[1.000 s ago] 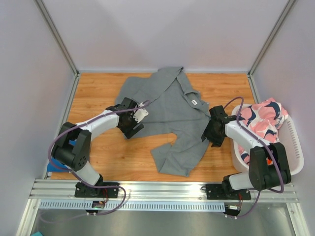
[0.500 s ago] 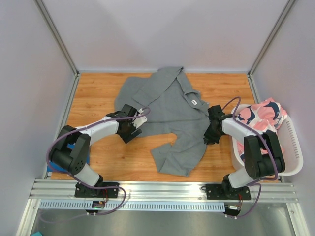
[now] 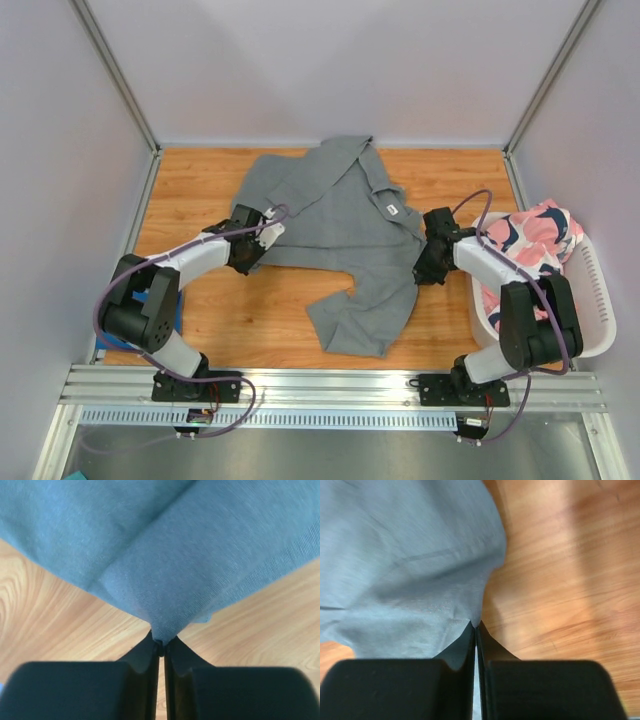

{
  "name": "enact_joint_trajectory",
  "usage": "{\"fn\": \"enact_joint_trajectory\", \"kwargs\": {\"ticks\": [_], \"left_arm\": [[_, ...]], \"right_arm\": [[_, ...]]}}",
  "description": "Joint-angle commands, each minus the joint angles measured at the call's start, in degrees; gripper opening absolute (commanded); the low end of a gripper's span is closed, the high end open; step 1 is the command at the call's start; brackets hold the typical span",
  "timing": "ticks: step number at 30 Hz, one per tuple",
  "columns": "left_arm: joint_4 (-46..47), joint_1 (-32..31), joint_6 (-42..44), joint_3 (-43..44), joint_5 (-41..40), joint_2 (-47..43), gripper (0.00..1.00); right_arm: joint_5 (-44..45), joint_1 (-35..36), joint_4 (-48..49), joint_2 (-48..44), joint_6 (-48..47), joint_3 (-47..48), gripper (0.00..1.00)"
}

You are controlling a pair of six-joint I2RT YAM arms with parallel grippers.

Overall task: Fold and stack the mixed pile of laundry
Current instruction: Flatten out the shirt at the center of the board.

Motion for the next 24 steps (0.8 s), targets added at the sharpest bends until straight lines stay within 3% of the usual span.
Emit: {"fn": "enact_joint_trajectory", "kwargs": {"ticks": [1, 5, 9, 12, 14, 17, 18, 21, 24], "left_arm": [[-1.27, 3.16, 0.10, 3.67, 1.52, -1.57, 0.00], [-6.02, 5.98, 3.87, 7.63, 2.04, -6.65, 0.00], [-9.98, 8.53, 14.12, 11.85, 0.30, -11.76, 0.01], [-10.51, 8.71, 19.85, 13.52, -2.61, -13.44, 0.08], [-11.91, 8.62, 20.49, 14.75, -1.22, -12.74, 0.24], [-17.70, 8.62, 15.93, 17.65, 9.65, -10.28, 0.51], [-19.37, 8.62, 14.62, 18.18, 16.91, -9.67, 0.62], [-20.79, 8.62, 7.59, 18.45, 21.37, -8.08, 0.68], [-24.47, 8.62, 3.89, 18.89, 22.60, -5.28, 0.68]], "right_arm": [[-0.79, 0.08, -0.82, -5.11, -2.29, 5.90, 0.00], [-1.23, 0.08, -3.99, -8.98, -3.79, 11.79, 0.00], [-4.91, 0.08, -6.72, -13.02, -4.23, 16.63, 0.00], [-6.15, -0.01, -7.25, -16.10, -3.62, 16.29, 0.00], [-5.71, 0.08, -7.51, -17.77, -3.35, 15.50, 0.00], [-4.74, -0.01, -6.64, -17.78, -3.35, 14.00, 0.00], [-4.92, -0.01, -6.55, -17.34, -3.26, 13.74, 0.00], [-6.06, -0.01, -6.28, -15.23, -3.00, 13.21, 0.00], [-7.03, -0.01, -4.36, -14.26, -2.30, 12.25, 0.00]]}}
